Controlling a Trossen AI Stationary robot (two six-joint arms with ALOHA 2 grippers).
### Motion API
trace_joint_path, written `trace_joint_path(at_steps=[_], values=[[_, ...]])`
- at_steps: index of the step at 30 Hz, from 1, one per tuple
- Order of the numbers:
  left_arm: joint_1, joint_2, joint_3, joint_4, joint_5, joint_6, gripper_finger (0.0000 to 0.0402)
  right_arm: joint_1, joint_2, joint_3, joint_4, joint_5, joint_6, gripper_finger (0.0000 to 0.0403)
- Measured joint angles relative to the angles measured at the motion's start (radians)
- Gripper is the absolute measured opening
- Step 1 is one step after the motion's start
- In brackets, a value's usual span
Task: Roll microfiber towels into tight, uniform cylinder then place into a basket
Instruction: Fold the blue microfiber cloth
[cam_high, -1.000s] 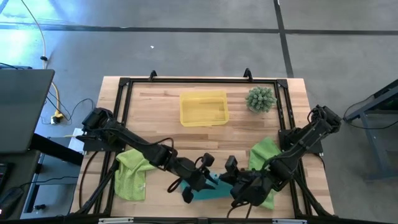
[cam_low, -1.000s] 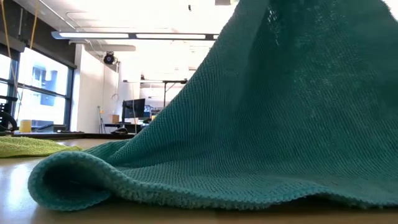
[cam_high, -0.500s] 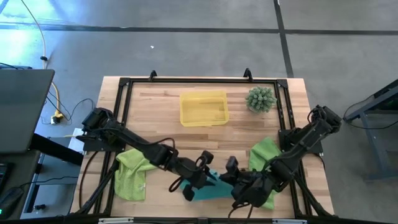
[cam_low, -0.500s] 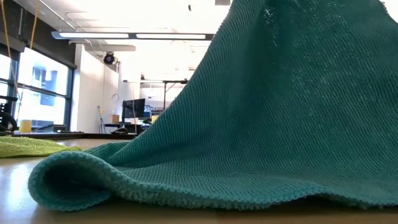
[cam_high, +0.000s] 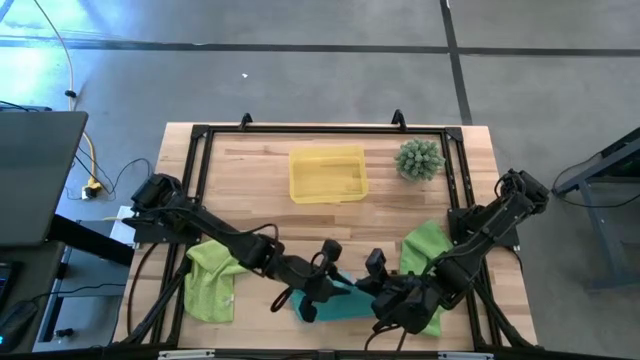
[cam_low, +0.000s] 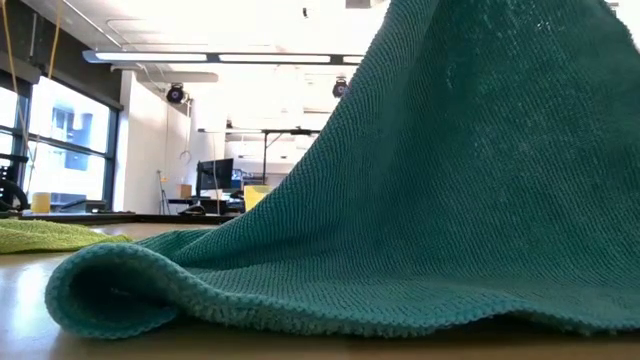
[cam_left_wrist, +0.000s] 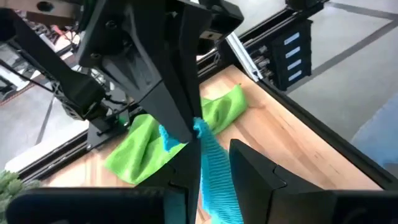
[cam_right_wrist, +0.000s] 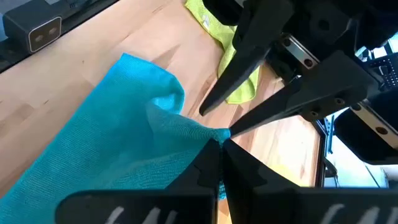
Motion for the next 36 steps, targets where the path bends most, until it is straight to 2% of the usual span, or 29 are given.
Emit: trace_joint_path(at_steps=[11, 23, 28, 34, 36], values=[[0.005, 0.0, 0.0, 0.007, -0.014, 0.007, 0.0076, 0.0, 0.0, 0.0, 0.0, 0.0, -0.004, 0.0], [0.02, 0.049, 0.001, -0.003, 0.138, -0.053, 0.0076, 0.0, 0.001, 0.0, 0.023, 0.097, -0.086, 0.0], [0.014, 0.051, 0.001, -0.083, 0.174, -0.091, 0.0076, -0.001, 0.001, 0.0, 0.012, 0.114, -0.087, 0.0], [-0.008, 0.051, 0.0, -0.143, 0.284, -0.135, 0.0076, -0.001, 0.001, 0.0, -0.014, 0.196, -0.094, 0.0], [-0.018, 0.051, 0.0, -0.165, 0.29, -0.148, 0.0076, 0.0, 0.001, 0.0, -0.016, 0.231, -0.121, 0.0]])
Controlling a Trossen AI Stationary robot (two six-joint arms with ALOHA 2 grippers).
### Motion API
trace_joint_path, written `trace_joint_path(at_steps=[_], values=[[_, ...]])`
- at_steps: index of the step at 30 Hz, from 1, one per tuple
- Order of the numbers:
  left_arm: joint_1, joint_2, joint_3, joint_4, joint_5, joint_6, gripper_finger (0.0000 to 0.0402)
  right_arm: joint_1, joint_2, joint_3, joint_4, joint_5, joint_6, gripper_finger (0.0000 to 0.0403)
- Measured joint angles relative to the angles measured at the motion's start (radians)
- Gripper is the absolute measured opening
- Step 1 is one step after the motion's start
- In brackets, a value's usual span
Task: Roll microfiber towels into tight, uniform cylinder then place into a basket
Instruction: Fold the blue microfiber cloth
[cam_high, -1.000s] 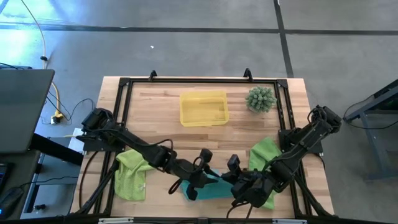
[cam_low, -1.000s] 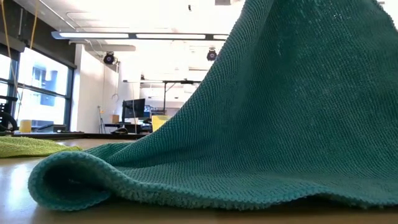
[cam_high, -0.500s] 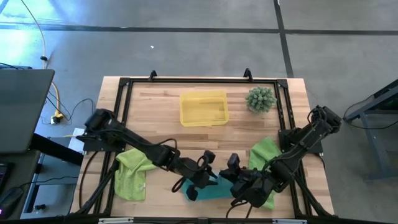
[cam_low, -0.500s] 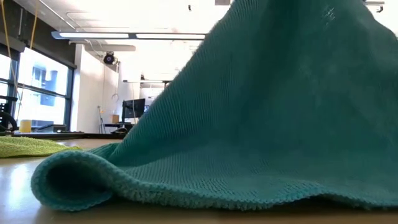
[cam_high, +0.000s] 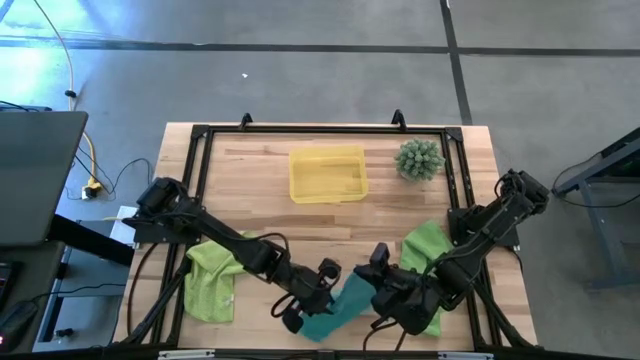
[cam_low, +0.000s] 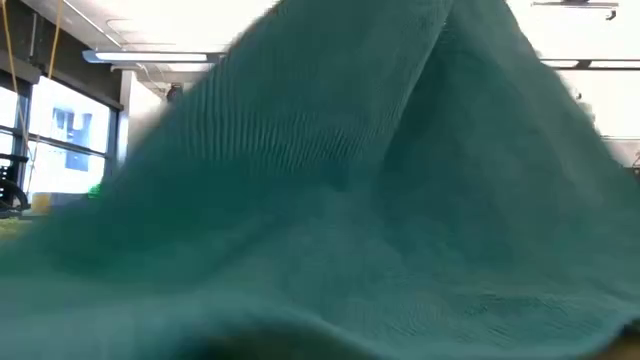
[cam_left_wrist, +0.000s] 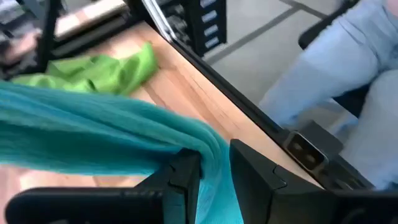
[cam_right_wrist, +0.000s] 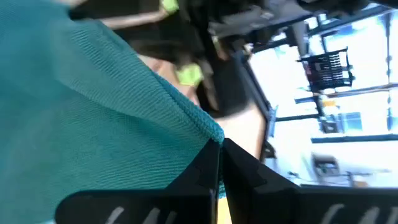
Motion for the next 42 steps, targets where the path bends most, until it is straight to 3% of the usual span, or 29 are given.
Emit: trace_joint_path(at_steps=[8, 20, 42], values=[[-0.025, 0.0, 0.0, -0.019, -0.019, -0.059, 0.0076, -0.001, -0.001, 0.0, 0.008, 0.213, -0.081, 0.0], [-0.023, 0.0, 0.0, -0.083, -0.136, -0.18, 0.0076, -0.001, -0.001, 0.0, 0.008, 0.214, -0.08, 0.0], [-0.025, 0.101, 0.0, -0.212, -0.153, -0.318, 0.0076, -0.001, -0.001, 0.0, 0.003, 0.213, -0.076, 0.0]])
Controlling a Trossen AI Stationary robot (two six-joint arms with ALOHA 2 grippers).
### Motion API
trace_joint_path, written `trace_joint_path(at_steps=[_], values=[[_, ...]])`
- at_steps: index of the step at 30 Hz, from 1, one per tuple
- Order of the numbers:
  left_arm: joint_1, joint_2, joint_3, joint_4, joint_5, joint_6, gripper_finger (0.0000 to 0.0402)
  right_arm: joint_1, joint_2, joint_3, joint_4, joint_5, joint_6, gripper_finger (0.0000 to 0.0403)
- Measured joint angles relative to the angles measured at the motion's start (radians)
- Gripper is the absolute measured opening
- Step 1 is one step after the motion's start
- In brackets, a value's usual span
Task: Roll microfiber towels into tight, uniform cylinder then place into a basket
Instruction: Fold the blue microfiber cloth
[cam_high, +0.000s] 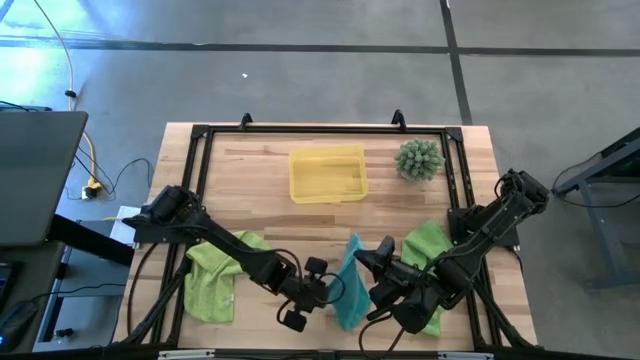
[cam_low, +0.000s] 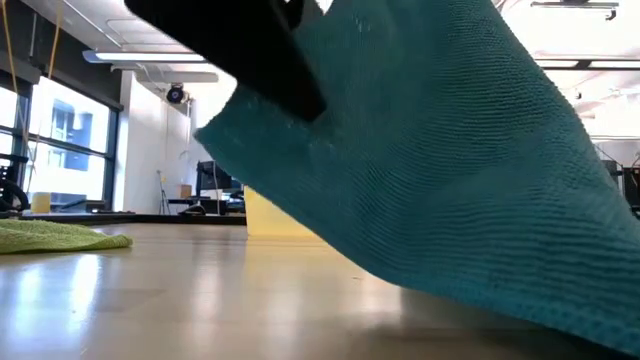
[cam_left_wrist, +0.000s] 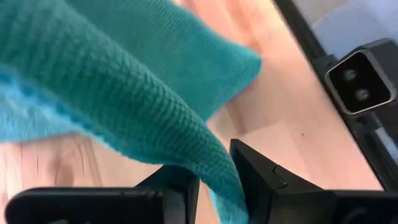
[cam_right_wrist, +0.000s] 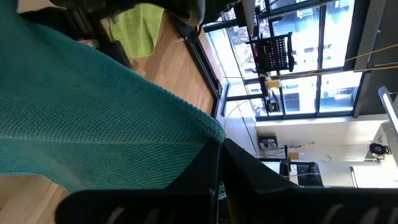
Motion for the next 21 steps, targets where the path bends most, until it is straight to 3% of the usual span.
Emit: trace_joint_path(at_steps=[7, 12, 21], values=[[-0.02, 0.0, 0.0, -0.082, -0.052, -0.101, 0.0076, 0.0, 0.0, 0.0, -0.014, -0.001, 0.049, 0.0], [-0.031, 0.0, 0.0, -0.065, -0.161, -0.164, 0.0071, 0.0, 0.0, 0.0, -0.025, -0.009, 0.051, 0.0], [-0.033, 0.0, 0.0, -0.076, -0.222, -0.29, 0.0004, 0.0, 0.0, 0.0, -0.029, -0.01, 0.124, 0.0]])
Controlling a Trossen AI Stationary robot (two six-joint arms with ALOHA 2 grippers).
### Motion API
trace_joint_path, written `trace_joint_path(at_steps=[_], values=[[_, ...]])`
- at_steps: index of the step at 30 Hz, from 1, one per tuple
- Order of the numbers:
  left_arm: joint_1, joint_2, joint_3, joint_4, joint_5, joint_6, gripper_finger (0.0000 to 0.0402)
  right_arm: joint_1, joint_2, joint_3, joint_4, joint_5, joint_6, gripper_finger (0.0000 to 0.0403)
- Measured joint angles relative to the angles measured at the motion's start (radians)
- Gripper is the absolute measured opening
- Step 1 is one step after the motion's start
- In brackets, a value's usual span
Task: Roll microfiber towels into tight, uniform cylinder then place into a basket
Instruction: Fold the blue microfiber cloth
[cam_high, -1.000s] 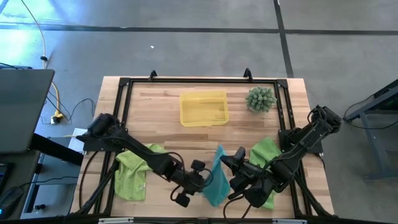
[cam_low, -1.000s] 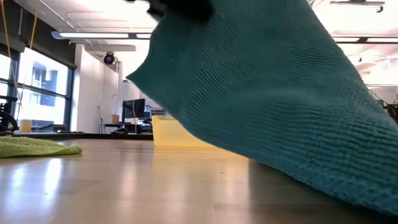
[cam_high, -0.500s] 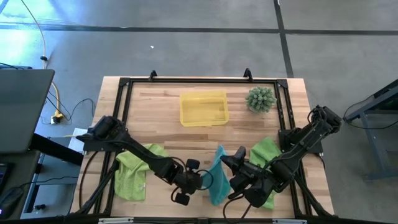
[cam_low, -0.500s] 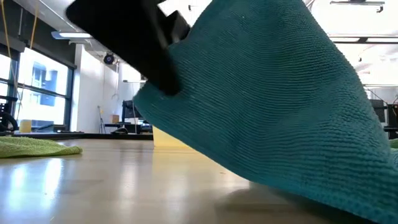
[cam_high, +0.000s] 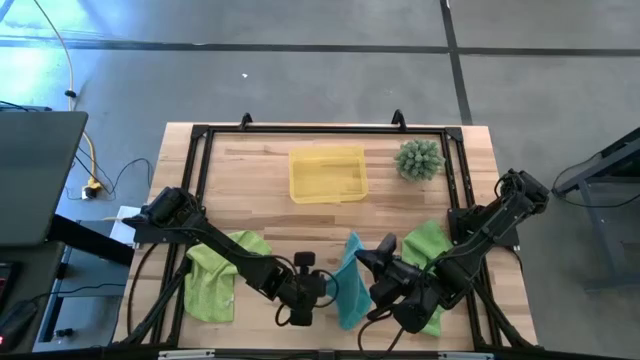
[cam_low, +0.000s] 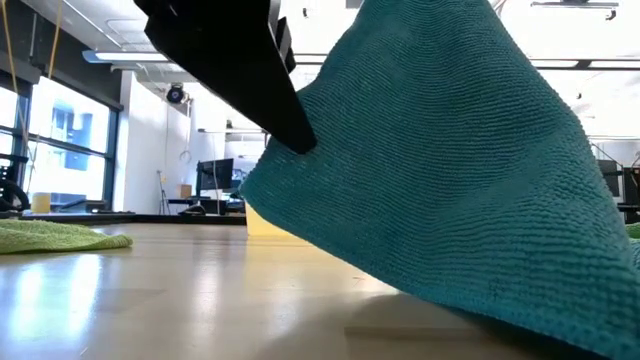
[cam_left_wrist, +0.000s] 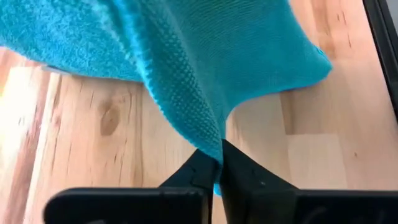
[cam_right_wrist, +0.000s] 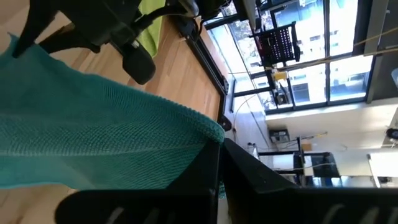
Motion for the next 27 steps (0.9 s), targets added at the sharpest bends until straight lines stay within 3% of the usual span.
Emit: trace_joint_path(at_steps=[6, 11, 14, 21, 24, 27], values=[[-0.015, -0.034, 0.0, -0.135, -0.03, -0.065, 0.0002, 0.0, -0.009, 0.0, -0.036, 0.001, 0.107, 0.0], [-0.032, -0.128, 0.012, -0.334, -0.146, -0.158, 0.0001, -0.051, -0.079, 0.0, -0.14, -0.019, 0.294, 0.0], [-0.035, -0.197, 0.029, -0.422, -0.241, -0.178, 0.0001, -0.115, -0.129, 0.0, -0.197, -0.111, 0.407, 0.0], [-0.013, -0.348, 0.032, -0.502, -0.435, -0.099, 0.0, -0.277, -0.178, 0.0, -0.256, -0.485, 0.564, 0.0], [0.017, -0.393, 0.032, -0.52, -0.475, -0.047, 0.0, -0.311, -0.183, 0.0, -0.29, -0.516, 0.547, 0.0], [0.053, -0.415, 0.032, -0.559, -0.534, 0.0, 0.0, -0.331, -0.19, 0.0, -0.324, -0.437, 0.501, 0.0]])
